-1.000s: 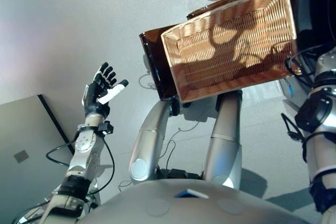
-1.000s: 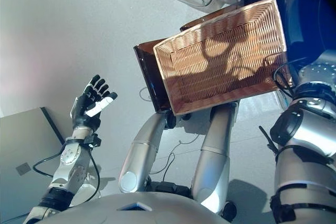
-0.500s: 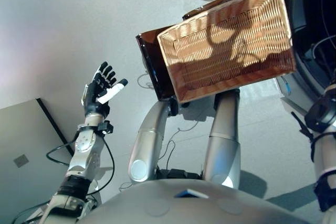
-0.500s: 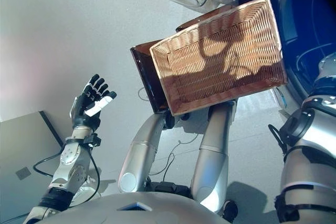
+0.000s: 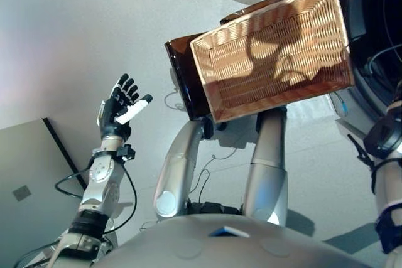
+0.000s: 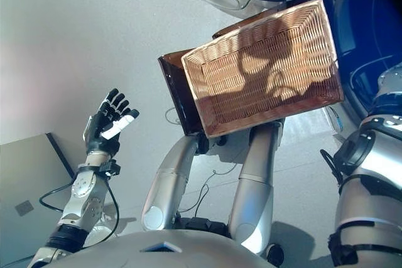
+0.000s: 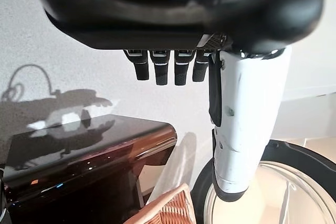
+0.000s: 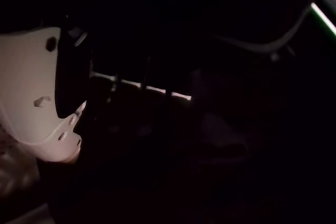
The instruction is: Pick up the clothes and place them into the washing machine
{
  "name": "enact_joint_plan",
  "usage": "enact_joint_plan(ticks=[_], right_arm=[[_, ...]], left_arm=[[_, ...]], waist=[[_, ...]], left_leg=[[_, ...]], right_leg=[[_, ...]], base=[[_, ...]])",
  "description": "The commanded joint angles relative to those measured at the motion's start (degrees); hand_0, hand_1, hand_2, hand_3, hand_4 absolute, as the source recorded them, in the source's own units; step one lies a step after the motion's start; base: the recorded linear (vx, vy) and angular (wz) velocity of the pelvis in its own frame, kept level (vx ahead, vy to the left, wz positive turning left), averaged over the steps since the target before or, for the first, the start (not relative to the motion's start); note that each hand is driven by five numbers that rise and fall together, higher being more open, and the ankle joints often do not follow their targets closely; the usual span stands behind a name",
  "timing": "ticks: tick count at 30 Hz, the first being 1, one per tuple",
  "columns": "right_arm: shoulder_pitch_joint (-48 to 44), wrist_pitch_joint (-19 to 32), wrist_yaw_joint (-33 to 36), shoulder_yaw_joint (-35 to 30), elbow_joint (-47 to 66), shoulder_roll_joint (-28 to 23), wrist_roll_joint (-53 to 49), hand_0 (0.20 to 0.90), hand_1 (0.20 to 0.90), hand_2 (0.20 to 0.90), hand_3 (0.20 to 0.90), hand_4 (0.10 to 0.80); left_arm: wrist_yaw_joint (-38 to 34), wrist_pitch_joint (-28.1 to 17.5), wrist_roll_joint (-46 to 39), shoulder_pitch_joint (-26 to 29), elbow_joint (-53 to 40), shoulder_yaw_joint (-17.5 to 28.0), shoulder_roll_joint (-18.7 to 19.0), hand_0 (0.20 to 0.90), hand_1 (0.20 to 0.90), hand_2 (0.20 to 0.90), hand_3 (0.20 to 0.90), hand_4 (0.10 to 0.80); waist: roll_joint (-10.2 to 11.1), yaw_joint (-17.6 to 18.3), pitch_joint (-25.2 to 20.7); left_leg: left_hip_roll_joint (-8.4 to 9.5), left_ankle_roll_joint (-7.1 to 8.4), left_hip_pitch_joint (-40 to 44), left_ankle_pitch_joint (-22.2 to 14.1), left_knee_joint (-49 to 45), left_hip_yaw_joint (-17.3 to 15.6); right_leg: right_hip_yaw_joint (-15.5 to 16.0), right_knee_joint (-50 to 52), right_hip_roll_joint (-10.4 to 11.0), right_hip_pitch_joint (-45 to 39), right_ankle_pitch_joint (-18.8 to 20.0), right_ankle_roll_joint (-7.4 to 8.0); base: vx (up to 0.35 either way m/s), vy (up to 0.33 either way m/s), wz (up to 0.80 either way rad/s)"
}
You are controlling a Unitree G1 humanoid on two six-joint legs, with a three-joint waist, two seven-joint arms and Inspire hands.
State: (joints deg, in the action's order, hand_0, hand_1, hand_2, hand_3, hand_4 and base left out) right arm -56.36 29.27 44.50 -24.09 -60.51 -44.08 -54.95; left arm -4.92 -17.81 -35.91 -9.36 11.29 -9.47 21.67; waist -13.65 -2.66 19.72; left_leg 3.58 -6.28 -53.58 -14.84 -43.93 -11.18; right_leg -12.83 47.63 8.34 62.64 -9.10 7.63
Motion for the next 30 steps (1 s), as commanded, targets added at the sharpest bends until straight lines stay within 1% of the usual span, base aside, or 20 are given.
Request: enact_joint_plan(ticks=[1, 9, 14, 18, 20, 22, 26, 28, 30], right_arm=[[1.92, 3.42, -2.76, 5.85, 1.79, -5.25, 3.21, 0.900, 0.900, 0.900, 0.900, 0.800], [2.70, 0.94, -3.83, 7.59, -1.39, -4.86, 4.48, 0.900, 0.900, 0.900, 0.900, 0.800], [2.68, -1.14, -6.12, 9.29, -3.34, -4.66, 4.32, 0.900, 0.900, 0.900, 0.900, 0.800], [3.00, -2.72, -8.50, 10.64, -5.36, -3.53, 3.66, 0.900, 0.900, 0.900, 0.900, 0.800], [3.78, -3.78, -10.01, 11.99, -6.23, -2.65, 3.82, 0.900, 0.900, 0.900, 0.900, 0.800], [3.78, -3.79, -10.01, 12.01, -6.23, -2.59, 3.83, 0.900, 0.900, 0.900, 0.900, 0.800], [6.43, -6.66, -12.26, 14.52, -7.50, -0.19, 7.08, 0.900, 0.900, 0.900, 0.900, 0.800], [6.78, -7.26, -12.62, 14.95, -8.08, 0.05, 8.11, 0.900, 0.900, 0.900, 0.900, 0.800], [7.90, -9.31, -13.30, 16.68, -8.58, 0.51, 11.44, 0.900, 0.900, 0.900, 0.900, 0.800]], left_arm=[[-0.57, -4.93, -0.91, -4.80, -1.92, 7.52, 3.25, 0.900, 0.900, 0.900, 0.900, 0.800], [-0.47, -5.17, -0.72, -4.46, -1.94, 7.80, 3.41, 0.900, 0.900, 0.900, 0.900, 0.800], [-0.33, -5.05, -0.42, -4.29, -2.00, 7.81, 3.36, 0.900, 0.900, 0.900, 0.900, 0.800], [0.01, -4.76, -0.56, -4.05, -1.38, 7.63, 3.12, 0.900, 0.900, 0.900, 0.900, 0.800], [0.31, -4.73, -0.81, -3.85, -1.37, 7.57, 3.39, 0.900, 0.900, 0.900, 0.900, 0.800], [0.32, -4.73, -0.83, -3.91, -1.37, 7.61, 3.41, 0.900, 0.900, 0.900, 0.900, 0.800], [0.39, -4.87, -0.79, -2.46, 0.09, 7.16, 3.09, 0.900, 0.900, 0.900, 0.900, 0.800], [0.29, -4.91, -0.42, -2.05, 0.83, 7.10, 3.10, 0.900, 0.900, 0.900, 0.900, 0.800], [0.43, -4.77, 0.13, -1.43, 1.75, 6.92, 2.76, 0.900, 0.900, 0.900, 0.900, 0.800]], waist=[[1.04, 0.16, -4.92], [1.44, 0.18, -4.67], [1.74, 0.14, -4.28], [2.06, 0.23, -3.90], [2.51, 0.14, -4.02], [2.52, 0.20, -3.96], [3.85, 0.47, -3.97], [4.06, 0.56, -3.79], [4.62, 0.71, -3.72]], left_leg=[[1.51, 2.64, 2.26, -1.61, 2.83, -0.10], [1.38, 2.60, 2.17, -1.82, 2.40, -0.28], [1.18, 2.62, 1.73, -2.23, 1.25, -0.47], [0.79, 2.65, 2.21, -2.22, 1.04, -0.35], [0.73, 2.60, 3.13, -1.80, 2.31, -0.27], [0.75, 2.60, 3.34, -1.68, 2.54, -0.24], [0.68, 2.62, 6.90, -0.61, 5.80, 0.63], [0.75, 2.57, 7.61, -0.41, 6.31, 0.76], [0.62, 2.59, 9.23, -0.06, 7.48, 1.08]], right_leg=[[1.76, -0.88, -2.92, -0.66, 0.25, -5.85], [1.83, -0.87, -3.02, -0.78, 0.24, -5.96], [1.78, -0.33, -3.08, -0.55, 0.12, -6.04], [2.10, -0.37, -3.13, -1.22, 0.20, -6.17], [2.54, -1.58, -3.11, -2.33, 0.69, -5.94], [2.57, -1.79, -3.09, -2.54, 0.80, -5.94], [3.33, -5.07, -2.91, -6.25, 2.07, -5.18], [3.50, -5.82, -2.86, -7.14, 2.41, -5.09], [3.87, -7.16, -2.62, -8.90, 2.90, -4.87]], base=[[0.000, 0.000, 0.00], [0.000, 0.000, 0.00], [-0.002, 0.000, -0.01], [0.000, 0.000, 0.00], [0.000, 0.000, 0.00], [0.000, 0.000, 0.00], [0.009, -0.003, 0.00], [0.025, 0.004, -0.04], [0.037, -0.004, -0.06]])
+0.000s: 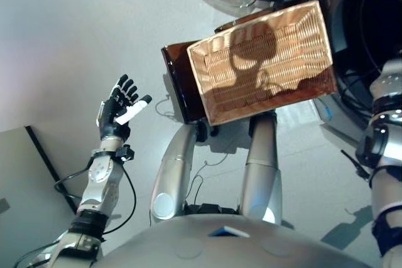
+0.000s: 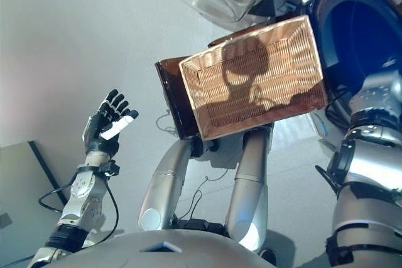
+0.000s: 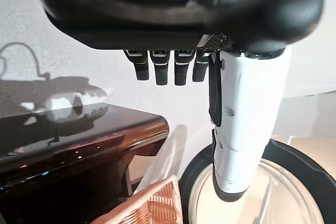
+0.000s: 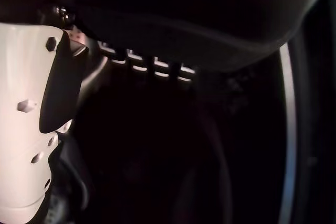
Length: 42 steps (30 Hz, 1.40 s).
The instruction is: Pick up the clothes and place them into the washing machine
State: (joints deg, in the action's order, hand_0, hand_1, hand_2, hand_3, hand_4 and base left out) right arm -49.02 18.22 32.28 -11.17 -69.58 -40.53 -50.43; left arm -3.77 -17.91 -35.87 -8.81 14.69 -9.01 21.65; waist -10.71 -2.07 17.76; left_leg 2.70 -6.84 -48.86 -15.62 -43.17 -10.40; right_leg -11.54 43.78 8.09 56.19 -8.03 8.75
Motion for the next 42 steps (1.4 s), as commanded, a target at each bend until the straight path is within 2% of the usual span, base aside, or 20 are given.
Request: enact_joint_plan(ticks=[1, 8, 9, 13, 21, 29, 33, 42], right_arm=[[1.16, 0.98, -1.32, 4.83, 0.45, -2.75, 8.67, 0.900, 0.900, 0.900, 0.900, 0.800], [4.95, -2.84, -3.35, 6.73, -2.06, -1.80, 15.20, 0.900, 0.900, 0.900, 0.900, 0.800], [5.41, -3.54, -3.59, 7.43, -2.59, -1.90, 16.80, 0.900, 0.900, 0.900, 0.900, 0.800], [8.07, -6.50, -3.93, 10.59, -3.88, -1.16, 25.05, 0.900, 0.900, 0.900, 0.900, 0.800], [13.29, -8.13, -5.47, 12.16, -4.68, 3.01, 33.00, 0.900, 0.900, 0.900, 0.900, 0.800], [17.59, -8.93, -8.10, 13.09, -4.77, 4.64, 37.25, 0.900, 0.900, 0.900, 0.900, 0.800], [19.43, -10.72, -9.86, 19.31, -4.89, 5.07, 47.55, 0.900, 0.900, 0.900, 0.900, 0.800], [22.98, -12.59, -10.43, 25.36, -6.03, 10.59, 58.68, 0.900, 0.900, 0.900, 0.900, 0.800]], left_arm=[[-0.71, -4.67, 0.41, -1.68, -0.91, 6.50, 2.54, 0.900, 0.900, 0.900, 0.900, 0.800], [-0.42, -4.51, 1.66, -0.90, 1.69, 7.33, 1.62, 0.900, 0.900, 0.900, 0.900, 0.800], [-0.43, -4.58, 1.89, -0.83, 2.10, 7.41, 1.53, 0.900, 0.900, 0.900, 0.900, 0.800], [-0.68, -4.43, 2.91, -0.33, 4.79, 7.80, 0.84, 0.900, 0.900, 0.900, 0.900, 0.800], [-0.87, -4.89, 5.51, 0.64, 8.12, 8.47, 0.02, 0.900, 0.900, 0.900, 0.900, 0.800], [-0.06, -4.63, 6.35, -0.57, 8.52, 10.39, -0.31, 0.900, 0.900, 0.900, 0.900, 0.800], [1.10, -4.06, 6.95, -2.25, 8.25, 10.64, -0.46, 0.900, 0.900, 0.900, 0.900, 0.800], [1.89, -3.85, 8.39, -3.65, 9.44, 10.72, -1.45, 0.900, 0.900, 0.900, 0.900, 0.800]], waist=[[2.01, 0.24, -1.75], [4.08, 0.44, -2.43], [4.62, 0.52, -2.38], [5.92, 0.54, -1.97], [7.86, 0.34, -2.30], [9.78, 0.51, -4.13], [10.63, 0.65, -5.36], [11.80, 0.05, -9.04]], left_leg=[[1.52, 3.24, 5.41, 0.95, 7.47, 0.53], [1.75, 3.50, 12.10, 2.56, 13.01, 2.23], [1.64, 3.27, 12.49, 4.41, 13.86, 1.73], [1.74, 3.45, 18.96, 5.39, 17.31, 3.17], [1.36, 4.15, 30.37, 8.01, 26.13, 4.86], [1.22, 4.50, 35.22, 9.65, 30.45, 5.59], [0.72, 4.86, 37.86, 10.63, 32.99, 5.85], [-0.56, 6.10, 42.40, 13.30, 39.01, 6.62]], right_leg=[[2.70, -4.26, -2.36, -3.60, 2.02, -5.88], [4.80, -10.76, -1.45, -11.49, 3.97, -5.04], [5.30, -12.34, -1.00, -12.34, 5.92, -5.12], [6.61, -16.52, -0.43, -19.66, 6.78, -4.44], [9.91, -25.76, 0.07, -31.94, 8.29, -3.14], [10.99, -30.05, -0.05, -37.23, 9.66, -2.41], [11.16, -32.16, -0.56, -39.43, 10.05, -2.31], [12.60, -38.48, -1.22, -44.33, 11.48, -1.83]], base=[[0.061, -0.015, -0.04], [0.051, -0.017, 0.00], [-0.009, -0.038, -0.01], [0.081, -0.035, 0.06], [0.078, -0.034, 0.06], [0.048, -0.022, -0.01], [0.056, -0.013, -0.01], [0.075, -0.027, 0.02]])
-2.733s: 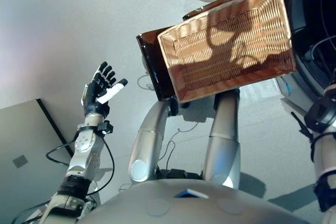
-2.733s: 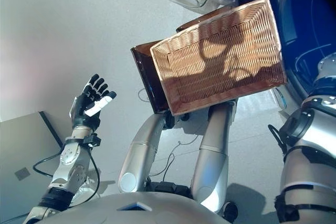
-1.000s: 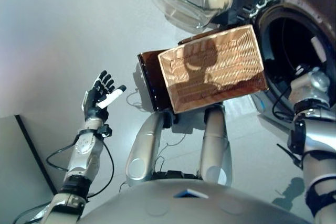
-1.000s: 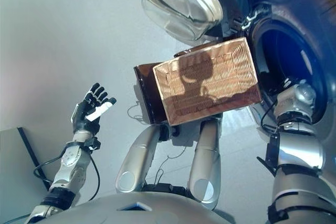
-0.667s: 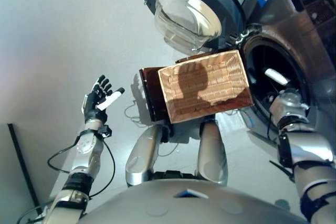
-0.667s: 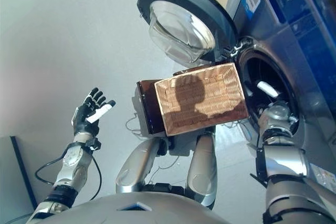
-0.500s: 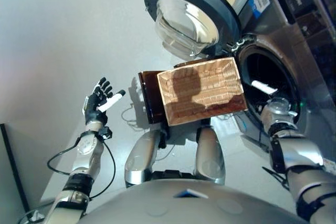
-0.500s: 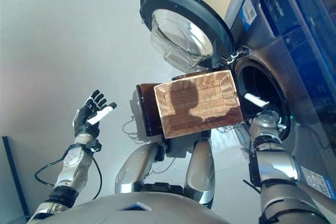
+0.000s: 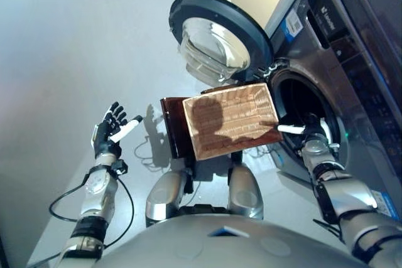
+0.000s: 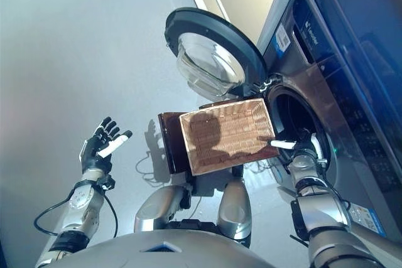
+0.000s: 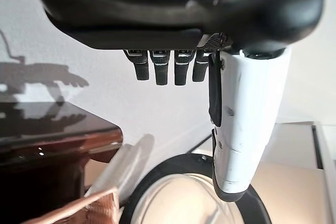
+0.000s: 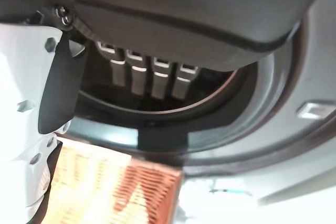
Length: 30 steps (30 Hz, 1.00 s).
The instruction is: Pick up the clothes and place them into the washing machine
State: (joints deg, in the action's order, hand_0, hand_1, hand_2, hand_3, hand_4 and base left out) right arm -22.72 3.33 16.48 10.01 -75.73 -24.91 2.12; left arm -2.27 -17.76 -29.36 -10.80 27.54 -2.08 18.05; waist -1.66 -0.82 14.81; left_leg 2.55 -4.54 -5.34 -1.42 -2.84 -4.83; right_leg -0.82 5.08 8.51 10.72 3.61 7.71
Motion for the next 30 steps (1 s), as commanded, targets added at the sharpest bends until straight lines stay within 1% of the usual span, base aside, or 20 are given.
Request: enact_joint_plan(ticks=[1, 4, 6, 10, 11, 14, 15, 19, 22, 28, 30], right_arm=[[-2.83, 2.34, 5.23, 4.11, 0.16, -4.31, 6.08, 0.900, 0.900, 0.900, 0.900, 0.800], [-1.60, 2.45, 5.17, 3.78, 0.28, -2.92, 5.78, 0.900, 0.900, 0.900, 0.900, 0.800], [-0.72, 2.77, 4.95, 4.68, 0.48, -1.03, 6.35, 0.900, 0.900, 0.900, 0.900, 0.800], [0.48, 3.13, 4.70, 5.30, 1.72, 1.63, 6.09, 0.900, 0.900, 0.900, 0.900, 0.800], [1.25, 3.32, 4.30, 6.03, 1.85, 3.01, 6.09, 0.900, 0.900, 0.900, 0.900, 0.800], [2.37, 3.80, 3.90, 6.08, 2.89, 4.24, 5.37, 0.900, 0.900, 0.900, 0.900, 0.800], [3.94, 4.67, 3.20, 5.46, 4.02, 5.55, 3.19, 0.900, 0.900, 0.900, 0.900, 0.800], [6.00, 5.75, 2.47, 4.48, 4.94, 6.91, 0.59, 0.900, 0.900, 0.900, 0.900, 0.800], [9.02, 7.87, 0.87, 3.42, 8.42, 7.91, -3.54, 0.900, 0.900, 0.900, 0.900, 0.800], [14.45, 10.38, -0.26, 0.22, 13.93, 9.18, -9.99, 0.900, 0.900, 0.900, 0.900, 0.800], [17.95, 11.80, -0.82, -1.07, 18.07, 9.81, -12.27, 0.900, 0.900, 0.900, 0.900, 0.800]], left_arm=[[0.40, -3.91, 2.13, -1.86, -3.31, 3.86, 1.98, 0.900, 0.900, 0.900, 0.900, 0.800], [0.37, -3.81, 2.58, -2.28, -3.32, 4.10, 1.57, 0.900, 0.900, 0.900, 0.900, 0.800], [0.20, -3.88, 3.46, -2.76, -3.40, 3.90, 1.20, 0.900, 0.900, 0.900, 0.900, 0.800], [-0.15, -3.62, 4.24, -3.11, -3.54, 3.68, 0.49, 0.900, 0.900, 0.900, 0.900, 0.800], [-0.04, -3.47, 4.52, -3.32, -3.66, 3.54, 0.11, 0.900, 0.900, 0.900, 0.900, 0.800], [0.12, -3.40, 4.71, -3.63, -4.08, 3.59, -0.21, 0.900, 0.900, 0.900, 0.900, 0.800], [0.16, -3.28, 5.00, -3.79, -4.39, 3.61, -0.51, 0.900, 0.900, 0.900, 0.900, 0.800], [0.04, -3.11, 5.54, -3.52, -3.74, 3.63, -0.86, 0.900, 0.900, 0.900, 0.900, 0.800], [-0.38, -3.00, 6.42, -3.44, -3.06, 3.77, -1.16, 0.900, 0.900, 0.900, 0.900, 0.800], [-1.47, -3.03, 7.38, -2.35, -0.93, 4.00, -1.71, 0.900, 0.900, 0.900, 0.900, 0.800], [-2.31, -3.10, 8.05, -1.91, 0.39, 4.20, -1.96, 0.900, 0.900, 0.900, 0.900, 0.800]], waist=[[2.93, -1.24, -6.49], [3.25, -1.44, -7.36], [3.60, -2.00, -8.43], [3.91, -2.00, -9.30], [4.04, -2.19, -9.69], [4.18, -2.15, -10.14], [4.27, -2.10, -10.54], [4.31, -1.96, -10.92], [4.50, -1.62, -11.34], [5.01, -0.78, -12.32], [5.34, -0.07, -12.78]], left_leg=[[-0.55, 3.95, -0.70, -0.61, -0.69, 1.11], [-0.73, 4.13, 0.04, -0.24, 0.31, 1.28], [-1.03, 4.35, 1.21, 0.12, 1.54, 1.24], [-1.18, 4.38, 2.32, 0.32, 2.43, 1.33], [-1.23, 4.45, 2.85, 0.55, 3.06, 1.54], [-1.38, 4.62, 3.43, 0.87, 3.97, 1.62], [-1.51, 4.72, 3.82, 1.07, 4.47, 1.54], [-1.49, 4.76, 4.44, 1.17, 4.96, 1.93], [-1.64, 4.89, 5.23, 1.22, 5.40, 2.12], [-1.92, 5.13, 6.11, 1.14, 5.76, 2.47], [-2.13, 5.23, 6.64, 1.16, 6.00, 2.34]], right_leg=[[2.09, -0.60, -1.67, 0.55, 0.03, -0.79], [2.38, -1.91, -1.76, -0.38, 0.37, -0.69], [3.00, -3.85, -1.78, -1.94, 0.80, -0.53], [3.00, -4.65, -1.97, -3.12, 1.00, -0.54], [3.27, -5.20, -2.00, -3.64, 1.10, -0.48], [3.36, -5.81, -2.11, -4.06, 1.25, -0.39], [3.65, -5.89, -2.13, -4.41, 1.18, -0.30], [3.96, -6.00, -2.10, -5.07, 1.10, -0.23], [4.25, -6.26, -2.18, -5.86, 0.94, -0.16], [4.69, -6.33, -2.33, -6.90, 0.76, -0.05], [4.77, -6.46, -2.46, -7.44, 0.70, 0.00]], base=[[0.076, -0.028, -0.02], [0.070, -0.030, 0.02], [0.090, -0.029, 0.04], [0.065, -0.003, 0.01], [0.054, 0.000, 0.01], [0.051, 0.007, 0.01], [0.041, 0.005, -0.01], [0.042, 0.013, 0.04], [0.047, 0.018, 0.10], [0.044, 0.018, 0.03], [0.046, 0.025, 0.01]])
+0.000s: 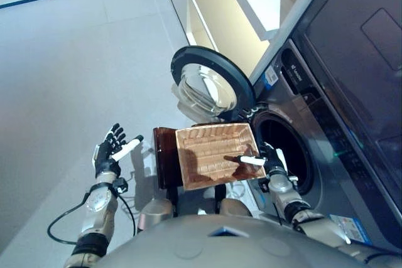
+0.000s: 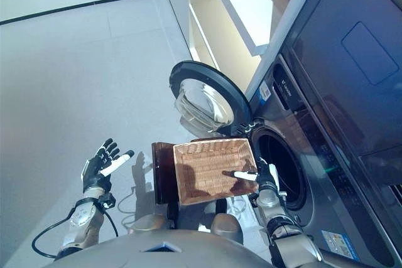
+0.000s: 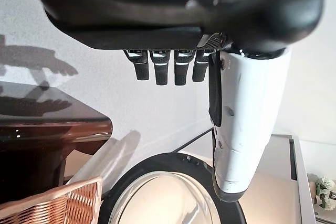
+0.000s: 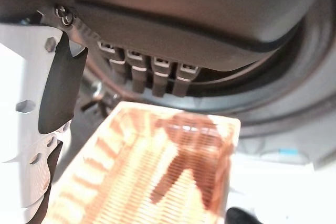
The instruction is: Pick up the clothes and place them into the washing machine
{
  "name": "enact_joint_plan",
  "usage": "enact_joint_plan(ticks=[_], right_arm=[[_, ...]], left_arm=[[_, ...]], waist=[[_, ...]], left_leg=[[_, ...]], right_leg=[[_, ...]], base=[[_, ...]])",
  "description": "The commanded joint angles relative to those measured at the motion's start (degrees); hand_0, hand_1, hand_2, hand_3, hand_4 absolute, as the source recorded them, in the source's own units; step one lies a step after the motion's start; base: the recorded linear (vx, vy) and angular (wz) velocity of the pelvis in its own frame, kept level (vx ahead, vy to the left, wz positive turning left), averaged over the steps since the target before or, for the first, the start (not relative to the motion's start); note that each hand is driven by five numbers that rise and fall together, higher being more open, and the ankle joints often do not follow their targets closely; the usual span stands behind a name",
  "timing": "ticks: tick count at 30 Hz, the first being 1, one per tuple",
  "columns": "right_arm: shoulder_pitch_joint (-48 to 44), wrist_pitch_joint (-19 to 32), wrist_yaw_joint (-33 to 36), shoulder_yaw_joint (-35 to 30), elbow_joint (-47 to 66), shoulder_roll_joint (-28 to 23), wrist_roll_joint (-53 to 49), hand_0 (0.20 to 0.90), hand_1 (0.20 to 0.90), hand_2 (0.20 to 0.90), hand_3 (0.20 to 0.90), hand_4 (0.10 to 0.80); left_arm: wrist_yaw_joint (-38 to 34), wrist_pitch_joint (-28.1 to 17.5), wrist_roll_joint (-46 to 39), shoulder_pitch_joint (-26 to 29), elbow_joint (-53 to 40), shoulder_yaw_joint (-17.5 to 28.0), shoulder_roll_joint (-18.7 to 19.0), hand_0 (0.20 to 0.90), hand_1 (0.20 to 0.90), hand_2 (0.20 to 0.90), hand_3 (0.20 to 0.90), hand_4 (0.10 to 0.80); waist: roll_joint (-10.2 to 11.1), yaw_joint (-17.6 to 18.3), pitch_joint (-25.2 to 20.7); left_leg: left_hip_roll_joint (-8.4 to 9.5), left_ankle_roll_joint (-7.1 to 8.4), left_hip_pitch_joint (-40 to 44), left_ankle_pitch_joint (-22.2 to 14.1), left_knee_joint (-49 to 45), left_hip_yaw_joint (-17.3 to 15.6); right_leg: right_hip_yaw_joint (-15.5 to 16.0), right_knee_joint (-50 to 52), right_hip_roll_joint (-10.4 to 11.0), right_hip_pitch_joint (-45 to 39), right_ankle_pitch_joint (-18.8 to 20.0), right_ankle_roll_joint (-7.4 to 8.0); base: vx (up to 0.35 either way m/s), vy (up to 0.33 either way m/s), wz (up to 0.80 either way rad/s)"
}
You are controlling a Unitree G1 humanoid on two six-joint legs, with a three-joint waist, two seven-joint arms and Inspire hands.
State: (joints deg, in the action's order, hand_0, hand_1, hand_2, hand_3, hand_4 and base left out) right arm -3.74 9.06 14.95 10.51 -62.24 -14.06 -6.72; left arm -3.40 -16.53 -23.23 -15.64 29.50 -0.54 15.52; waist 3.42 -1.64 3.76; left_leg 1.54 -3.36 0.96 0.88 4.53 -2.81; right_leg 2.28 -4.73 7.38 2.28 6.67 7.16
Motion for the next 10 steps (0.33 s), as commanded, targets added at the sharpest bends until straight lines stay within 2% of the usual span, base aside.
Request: enact_joint_plan(ticks=[1, 6, 10], right_arm=[[-0.98, 6.05, 0.71, -1.57, 4.63, -1.04, -3.43, 0.900, 0.900, 0.900, 0.900, 0.800], [3.57, 7.20, -0.69, -3.36, 7.63, 1.28, -8.78, 0.900, 0.900, 0.900, 0.900, 0.800], [8.68, 7.77, -3.35, -1.72, 12.06, 3.46, -11.22, 0.900, 0.900, 0.900, 0.900, 0.800]], left_arm=[[-1.18, -4.35, 1.92, 2.94, -1.55, 2.64, 0.58, 0.900, 0.900, 0.900, 0.900, 0.800], [-2.64, -3.85, 4.34, 3.83, 0.37, 2.28, 0.49, 0.900, 0.900, 0.900, 0.900, 0.800], [-2.34, -3.27, 4.28, 3.98, 1.65, 2.20, -0.04, 0.900, 0.900, 0.900, 0.900, 0.800]], waist=[[0.26, 0.74, -1.74], [0.43, 1.63, -2.31], [0.39, 2.34, -2.49]], left_leg=[[-1.11, 4.05, 0.36, -1.13, -1.36, 0.33], [-1.23, 4.10, 1.05, -1.24, -1.19, 0.38], [-1.13, 3.92, 1.43, -1.69, -1.69, 0.69]], right_leg=[[1.68, 3.35, -1.33, 0.98, -2.36, 0.55], [1.68, 3.62, -1.38, 0.46, -2.53, 0.67], [1.43, 4.10, -1.49, 0.07, -2.84, 0.57]], base=[[0.030, 0.020, 0.04], [0.013, 0.018, -0.01], [0.023, 0.028, 0.00]])
